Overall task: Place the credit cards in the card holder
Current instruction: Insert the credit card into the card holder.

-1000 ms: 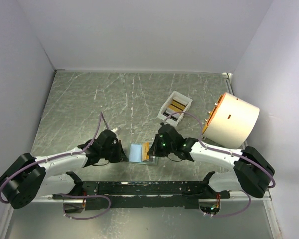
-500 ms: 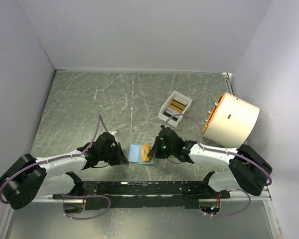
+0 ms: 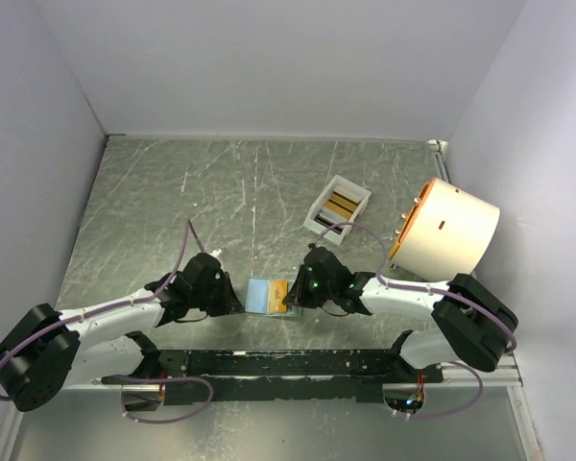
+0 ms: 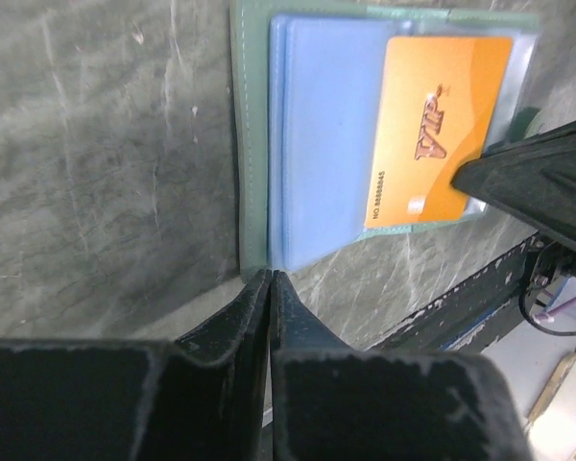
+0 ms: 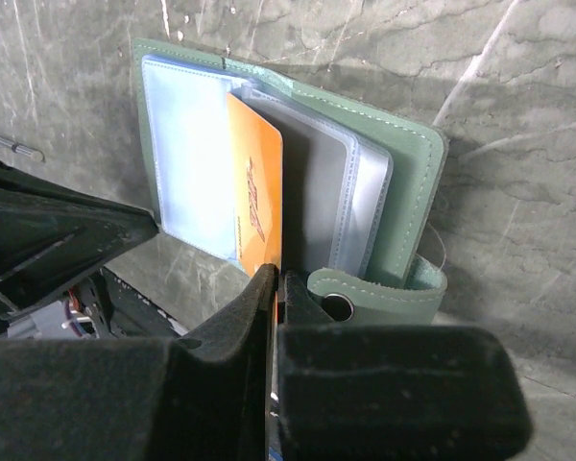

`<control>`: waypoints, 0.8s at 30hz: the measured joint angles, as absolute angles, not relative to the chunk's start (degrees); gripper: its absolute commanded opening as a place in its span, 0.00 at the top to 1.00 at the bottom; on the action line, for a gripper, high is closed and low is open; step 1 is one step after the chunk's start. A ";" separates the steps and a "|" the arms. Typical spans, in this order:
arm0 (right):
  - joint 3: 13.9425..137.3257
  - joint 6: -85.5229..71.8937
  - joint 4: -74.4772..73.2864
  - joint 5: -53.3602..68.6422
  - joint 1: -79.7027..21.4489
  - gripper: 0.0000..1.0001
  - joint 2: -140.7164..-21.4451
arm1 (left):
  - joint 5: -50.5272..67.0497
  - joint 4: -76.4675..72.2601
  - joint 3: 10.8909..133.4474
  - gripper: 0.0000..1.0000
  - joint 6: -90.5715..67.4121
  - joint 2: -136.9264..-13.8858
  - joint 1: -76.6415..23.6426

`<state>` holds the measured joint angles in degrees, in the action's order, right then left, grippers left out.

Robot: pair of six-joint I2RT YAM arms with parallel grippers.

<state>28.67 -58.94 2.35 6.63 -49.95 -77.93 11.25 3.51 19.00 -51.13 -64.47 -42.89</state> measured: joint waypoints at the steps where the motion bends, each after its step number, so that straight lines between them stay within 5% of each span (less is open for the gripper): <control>1: 28.64 -59.16 2.35 6.63 -49.95 1.00 -77.93 | 10.26 4.64 19.59 0.85 -50.96 -63.88 -42.92; 24: 27.59 -60.69 4.49 6.83 -49.95 1.00 -79.66 | 3.14 9.80 24.95 0.86 -47.31 -69.43 -42.92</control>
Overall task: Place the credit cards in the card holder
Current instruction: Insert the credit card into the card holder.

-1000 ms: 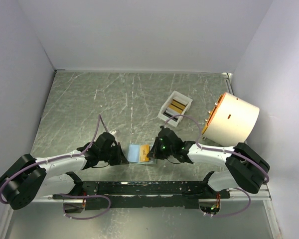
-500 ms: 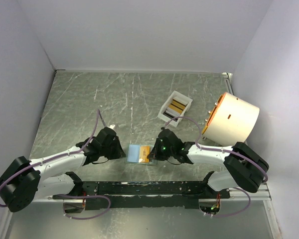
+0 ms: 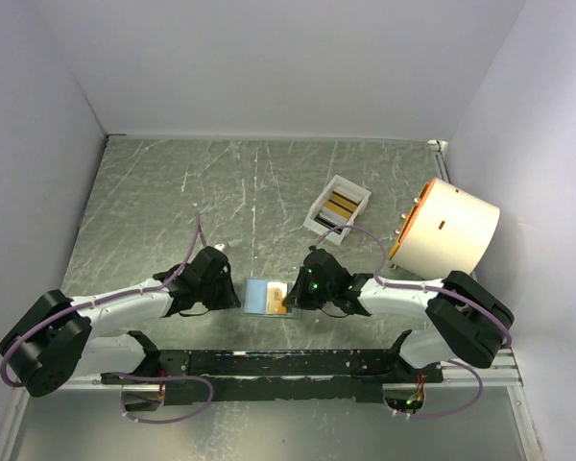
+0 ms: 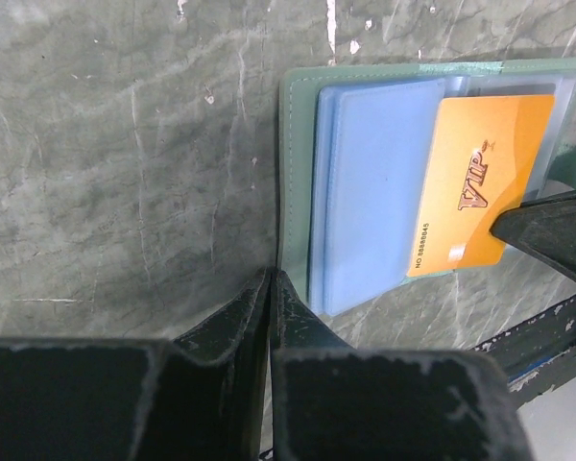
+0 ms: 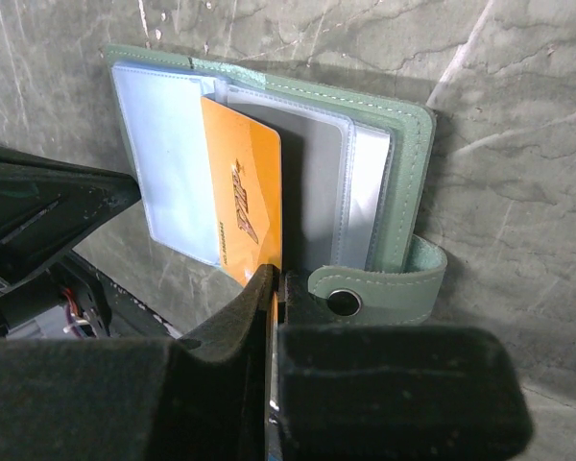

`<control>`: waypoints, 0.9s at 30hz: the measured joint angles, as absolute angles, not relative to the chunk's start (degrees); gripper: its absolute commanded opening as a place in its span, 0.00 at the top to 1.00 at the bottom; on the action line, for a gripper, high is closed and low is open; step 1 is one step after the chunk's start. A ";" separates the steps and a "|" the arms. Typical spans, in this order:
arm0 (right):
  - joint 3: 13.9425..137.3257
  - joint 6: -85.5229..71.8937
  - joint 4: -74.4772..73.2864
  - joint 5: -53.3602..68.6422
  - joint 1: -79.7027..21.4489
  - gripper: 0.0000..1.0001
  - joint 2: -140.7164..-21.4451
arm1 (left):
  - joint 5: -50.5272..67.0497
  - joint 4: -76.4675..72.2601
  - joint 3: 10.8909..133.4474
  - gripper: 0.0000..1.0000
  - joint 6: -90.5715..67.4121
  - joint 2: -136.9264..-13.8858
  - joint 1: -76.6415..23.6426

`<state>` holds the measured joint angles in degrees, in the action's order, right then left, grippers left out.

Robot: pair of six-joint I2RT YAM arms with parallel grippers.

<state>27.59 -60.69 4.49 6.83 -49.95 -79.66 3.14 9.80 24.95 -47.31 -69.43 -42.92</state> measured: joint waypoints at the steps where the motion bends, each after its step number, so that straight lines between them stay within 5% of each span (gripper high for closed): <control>1: 27.59 -60.66 4.49 6.83 -49.95 1.00 -79.66 | 3.18 9.76 24.95 0.86 -47.29 -69.43 -42.92; 27: 30.52 -60.42 6.48 8.75 -49.95 1.00 -84.82 | 4.40 8.05 24.08 0.86 -47.16 -69.28 -42.92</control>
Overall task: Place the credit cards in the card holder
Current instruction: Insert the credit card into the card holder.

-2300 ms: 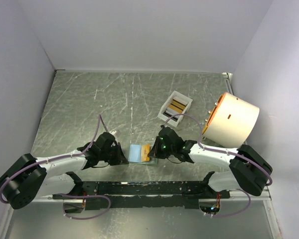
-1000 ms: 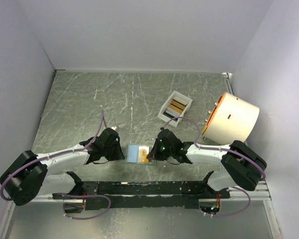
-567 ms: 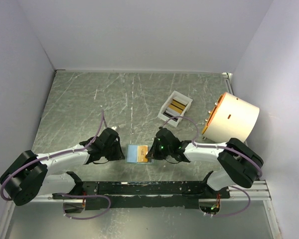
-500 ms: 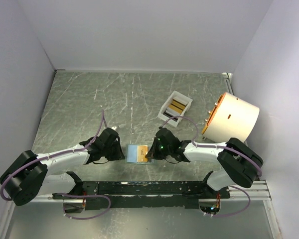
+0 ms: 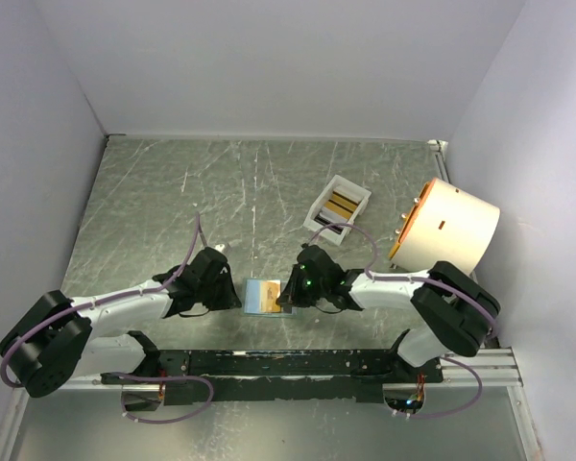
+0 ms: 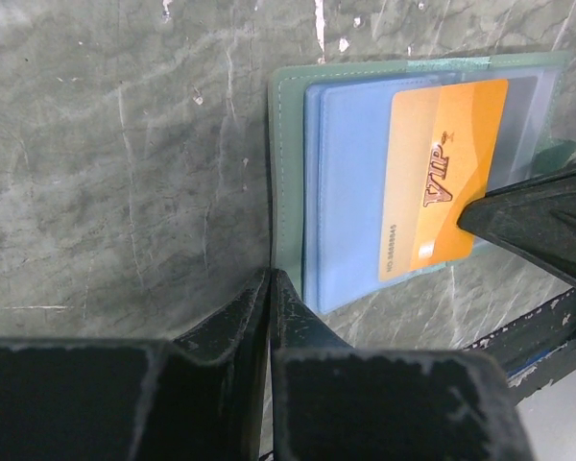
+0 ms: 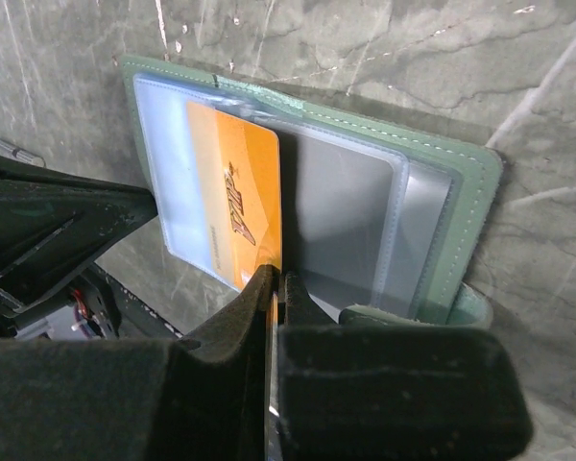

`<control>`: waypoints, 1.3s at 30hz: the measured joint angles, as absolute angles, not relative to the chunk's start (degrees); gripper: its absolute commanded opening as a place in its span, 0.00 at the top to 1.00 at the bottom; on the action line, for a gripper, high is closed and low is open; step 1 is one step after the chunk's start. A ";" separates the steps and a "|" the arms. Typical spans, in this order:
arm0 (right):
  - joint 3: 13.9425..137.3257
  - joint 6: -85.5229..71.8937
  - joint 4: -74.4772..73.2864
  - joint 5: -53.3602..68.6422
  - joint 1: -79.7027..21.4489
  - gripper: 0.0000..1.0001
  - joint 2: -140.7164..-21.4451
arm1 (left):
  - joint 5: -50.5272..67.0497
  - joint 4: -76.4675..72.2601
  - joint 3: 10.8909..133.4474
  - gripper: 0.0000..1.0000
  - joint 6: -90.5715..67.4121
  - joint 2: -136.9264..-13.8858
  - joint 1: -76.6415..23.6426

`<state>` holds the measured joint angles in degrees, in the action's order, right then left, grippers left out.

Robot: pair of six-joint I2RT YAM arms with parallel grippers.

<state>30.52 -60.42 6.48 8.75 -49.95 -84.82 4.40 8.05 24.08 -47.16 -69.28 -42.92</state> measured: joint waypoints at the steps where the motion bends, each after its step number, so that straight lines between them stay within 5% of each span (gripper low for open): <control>1: 30.63 -60.40 6.66 8.99 -49.95 1.00 -85.03 | 4.51 7.84 23.94 0.86 -47.16 -69.23 -42.92; 9: 31.90 -59.94 6.83 9.67 -50.48 1.00 -86.32 | 5.26 7.09 23.49 0.85 -47.18 -68.90 -42.92; 17: 33.41 -59.31 5.52 9.76 -50.87 0.70 -87.05 | 6.52 7.01 23.31 0.85 -47.24 -68.90 -42.92; 25: 34.87 -57.98 1.15 7.70 -51.18 0.53 -85.14 | 7.38 6.74 23.31 0.85 -47.44 -68.93 -42.92; 39: 36.47 -56.18 0.21 7.97 -51.37 0.58 -86.11 | 8.16 6.09 23.20 0.85 -47.66 -69.36 -42.92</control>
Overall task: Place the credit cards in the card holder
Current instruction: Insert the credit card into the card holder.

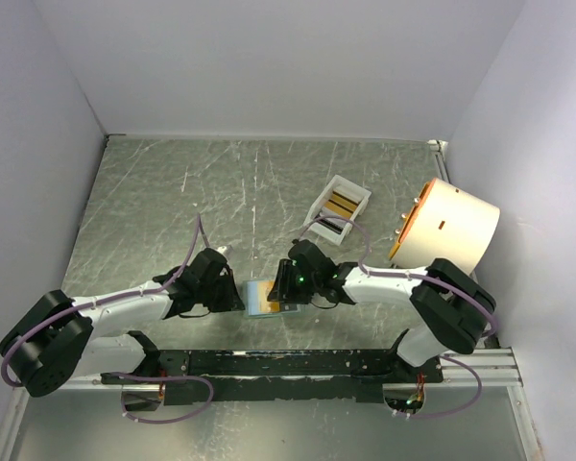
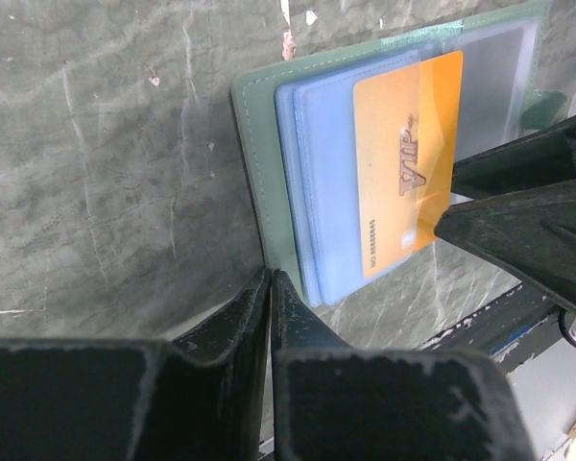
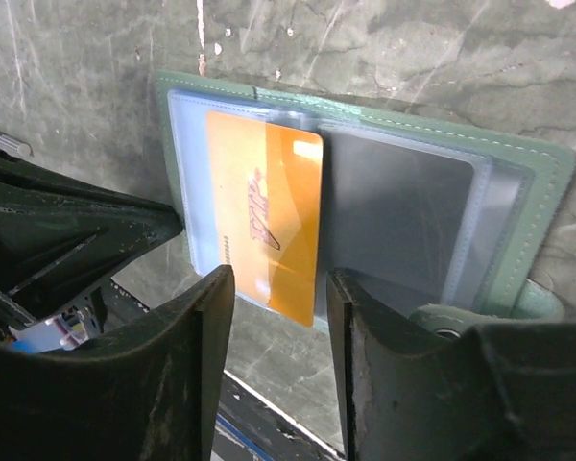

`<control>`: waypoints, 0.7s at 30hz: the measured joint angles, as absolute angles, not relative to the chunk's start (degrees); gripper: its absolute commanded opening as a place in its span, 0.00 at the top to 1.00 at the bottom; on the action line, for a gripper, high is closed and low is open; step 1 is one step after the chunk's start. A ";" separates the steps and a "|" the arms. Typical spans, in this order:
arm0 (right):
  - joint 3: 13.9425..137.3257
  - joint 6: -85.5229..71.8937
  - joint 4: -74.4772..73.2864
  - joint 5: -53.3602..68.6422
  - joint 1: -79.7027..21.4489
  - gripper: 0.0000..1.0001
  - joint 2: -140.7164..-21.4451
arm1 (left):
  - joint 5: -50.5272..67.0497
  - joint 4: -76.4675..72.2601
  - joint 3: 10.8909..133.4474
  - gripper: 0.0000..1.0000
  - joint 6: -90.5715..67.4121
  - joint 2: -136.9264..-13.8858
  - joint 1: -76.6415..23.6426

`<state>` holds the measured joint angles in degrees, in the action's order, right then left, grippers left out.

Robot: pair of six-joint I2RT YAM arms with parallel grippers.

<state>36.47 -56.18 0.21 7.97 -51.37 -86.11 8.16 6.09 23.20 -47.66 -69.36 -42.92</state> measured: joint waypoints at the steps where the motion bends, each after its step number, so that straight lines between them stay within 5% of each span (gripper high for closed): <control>1: 36.69 -55.92 0.32 8.01 -51.48 0.59 -86.37 | 8.23 5.80 23.09 0.85 -47.83 -69.36 -42.92; 21: 42.54 -50.70 -1.61 6.46 -55.42 0.68 -91.72 | 8.80 4.80 22.39 0.85 -48.34 -69.36 -42.92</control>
<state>42.54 -50.70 -1.61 6.46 -55.42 -91.72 8.80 4.80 22.39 -48.34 -69.36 -42.92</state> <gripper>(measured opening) 0.299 0.148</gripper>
